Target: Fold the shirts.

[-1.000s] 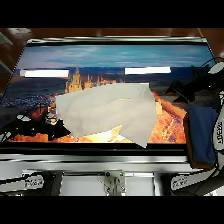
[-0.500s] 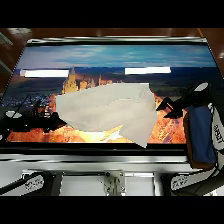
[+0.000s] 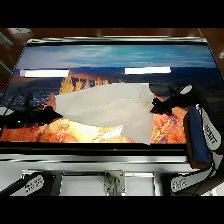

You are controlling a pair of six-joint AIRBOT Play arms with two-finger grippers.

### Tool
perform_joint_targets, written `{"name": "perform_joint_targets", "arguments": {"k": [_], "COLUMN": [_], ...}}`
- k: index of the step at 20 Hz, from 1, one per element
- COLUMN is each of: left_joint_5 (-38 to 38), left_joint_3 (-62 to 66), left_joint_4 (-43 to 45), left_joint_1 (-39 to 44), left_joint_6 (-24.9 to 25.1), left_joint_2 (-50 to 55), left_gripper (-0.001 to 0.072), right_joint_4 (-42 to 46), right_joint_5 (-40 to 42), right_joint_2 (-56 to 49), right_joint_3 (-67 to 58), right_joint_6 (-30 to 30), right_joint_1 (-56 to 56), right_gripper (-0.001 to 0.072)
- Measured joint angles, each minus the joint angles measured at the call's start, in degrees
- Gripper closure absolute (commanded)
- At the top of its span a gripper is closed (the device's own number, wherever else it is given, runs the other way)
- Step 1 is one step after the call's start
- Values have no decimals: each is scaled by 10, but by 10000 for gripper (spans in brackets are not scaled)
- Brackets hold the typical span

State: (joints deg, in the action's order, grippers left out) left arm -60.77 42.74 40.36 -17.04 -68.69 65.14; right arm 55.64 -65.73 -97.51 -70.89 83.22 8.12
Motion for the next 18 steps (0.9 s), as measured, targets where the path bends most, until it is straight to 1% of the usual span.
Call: {"name": "perform_joint_targets", "arguments": {"k": [3,5,7,9,11,13,16,18], "left_joint_5": [-1,9,27,42,43,23,-42,-94], "left_joint_3": [108,223,357,487,595,664,712,725], "left_joint_4": [2,5,5,8,35,75,138,176], "left_joint_1": [-4,-5,-6,-7,-7,-6,-6,-6], "left_joint_6": [34,49,58,58,22,-30,-78,-97], "left_joint_2": [-42,-75,-105,-128,-149,-175,-215,-230], "left_gripper": [672,672,672,672,671,672,672,671], "right_joint_4": [-25,-30,-37,-21,19,84,172,219], "right_joint_5": [8,29,78,136,174,174,109,47], "right_joint_2": [77,155,249,341,427,498,575,601], "right_joint_3": [-57,-118,-185,-240,-283,-309,-327,-332], "right_joint_6": [-69,-104,-123,-129,-106,-61,3,28], "right_joint_1": [-3,-5,-5,-5,-5,-5,-5,-5], "right_gripper": [644,644,644,644,644,644,644,644]}}
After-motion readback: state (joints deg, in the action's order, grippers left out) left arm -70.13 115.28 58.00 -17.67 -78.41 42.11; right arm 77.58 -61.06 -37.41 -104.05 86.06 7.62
